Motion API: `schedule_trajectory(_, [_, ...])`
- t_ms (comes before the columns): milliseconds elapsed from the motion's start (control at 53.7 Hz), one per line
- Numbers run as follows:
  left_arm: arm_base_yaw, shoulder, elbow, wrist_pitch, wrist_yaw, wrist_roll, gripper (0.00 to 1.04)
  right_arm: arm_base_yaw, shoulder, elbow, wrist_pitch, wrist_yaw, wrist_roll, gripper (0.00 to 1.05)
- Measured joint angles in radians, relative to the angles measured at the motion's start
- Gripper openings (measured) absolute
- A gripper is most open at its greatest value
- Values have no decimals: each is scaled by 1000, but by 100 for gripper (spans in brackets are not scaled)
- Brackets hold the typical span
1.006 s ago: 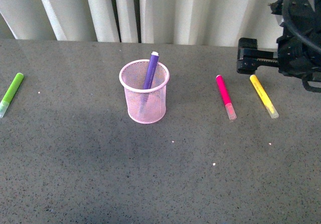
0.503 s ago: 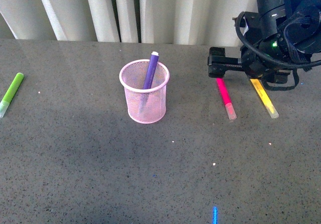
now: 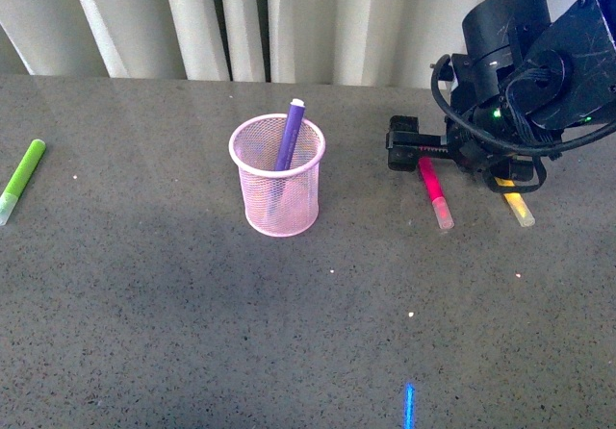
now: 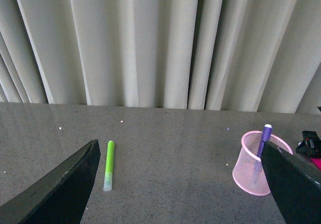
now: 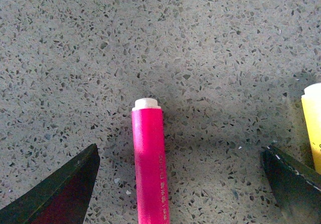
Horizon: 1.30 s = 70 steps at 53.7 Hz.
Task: Insert purple and pink pens into pink cup
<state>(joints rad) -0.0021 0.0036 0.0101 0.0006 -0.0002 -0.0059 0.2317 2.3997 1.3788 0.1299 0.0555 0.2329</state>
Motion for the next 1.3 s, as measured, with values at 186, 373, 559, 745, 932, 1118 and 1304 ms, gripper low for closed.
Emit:
schedule_trajectory(186, [0,0,0,0,0,0,98,6,13,22,-5,-2,-2,98])
schedule_trajectory(373, [0,0,0,0,0,0,98,18,24,35,-13,14,-19,78])
schedule_trajectory(559, [0,0,0,0,0,0,98,26,30,43,-14,3,-15,41])
schedule_trajectory(745, [0,0,0,0,0,0,98,34,31,32,47,-44,5,13])
schedule_trajectory(932, [0,0,0,0,0,0,98,36,23,6,108,-36,0,12])
schedule_trajectory(1118, [0,0,0,0,0,0,98,49,-51,-43,283,16,-103,12])
schedule_trajectory(1304, [0,0,0,0,0,0,98,110,-173,-32,430,-55,-206,12])
